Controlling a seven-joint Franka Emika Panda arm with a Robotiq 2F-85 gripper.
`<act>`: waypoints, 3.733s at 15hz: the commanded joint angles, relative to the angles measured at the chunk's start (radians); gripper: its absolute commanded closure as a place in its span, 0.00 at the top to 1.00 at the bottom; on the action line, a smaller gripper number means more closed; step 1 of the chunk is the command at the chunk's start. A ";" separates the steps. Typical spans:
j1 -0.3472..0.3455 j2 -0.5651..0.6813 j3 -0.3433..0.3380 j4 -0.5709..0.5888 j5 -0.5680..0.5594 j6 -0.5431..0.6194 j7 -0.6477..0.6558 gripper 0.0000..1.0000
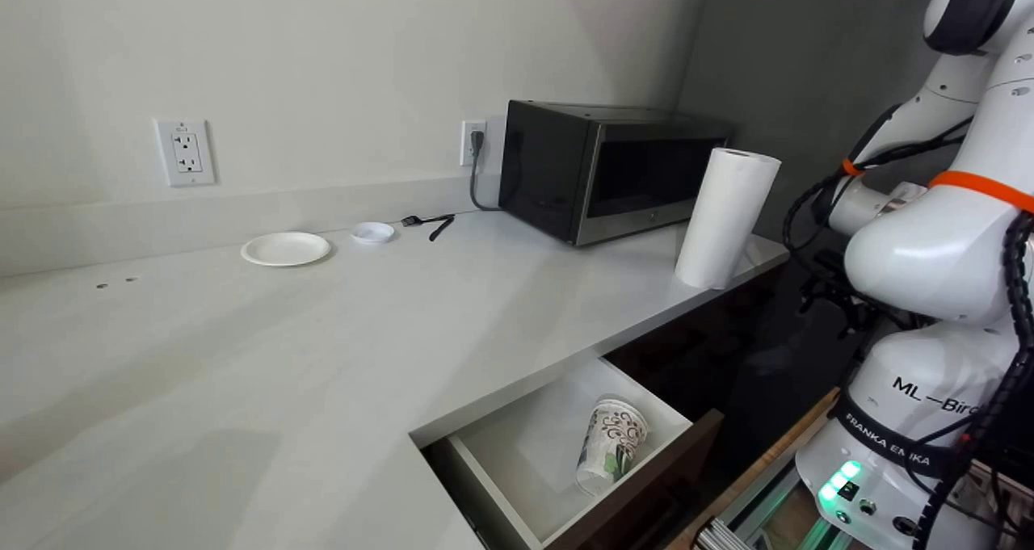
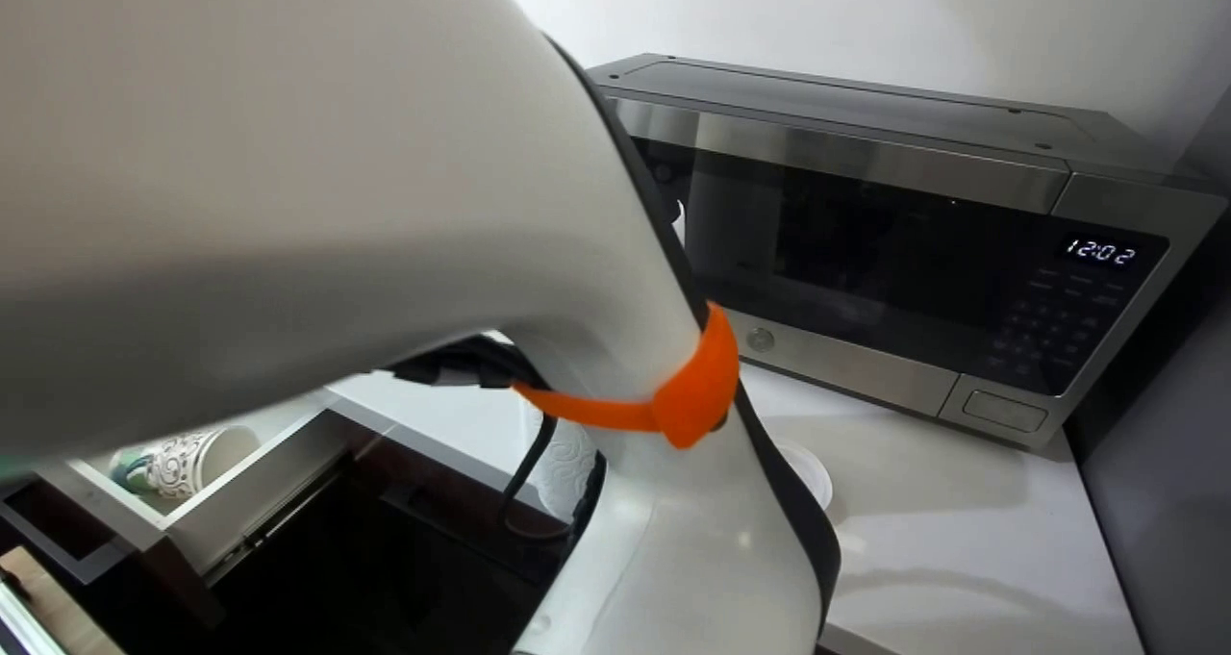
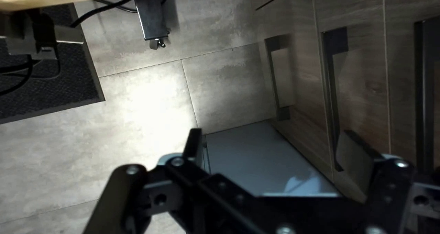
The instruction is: Pull open the top drawer on the right
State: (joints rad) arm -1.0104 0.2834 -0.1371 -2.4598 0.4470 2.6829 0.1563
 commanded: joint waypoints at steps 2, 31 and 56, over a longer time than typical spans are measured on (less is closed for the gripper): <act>0.047 0.011 -0.047 0.009 0.023 -0.010 -0.018 1.00; -0.269 0.161 0.339 0.101 0.753 0.217 -1.049 1.00; -0.343 0.311 0.461 0.247 1.106 0.201 -1.391 1.00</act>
State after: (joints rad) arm -1.3384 0.5622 0.3082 -2.2458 1.4818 2.8831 -1.1595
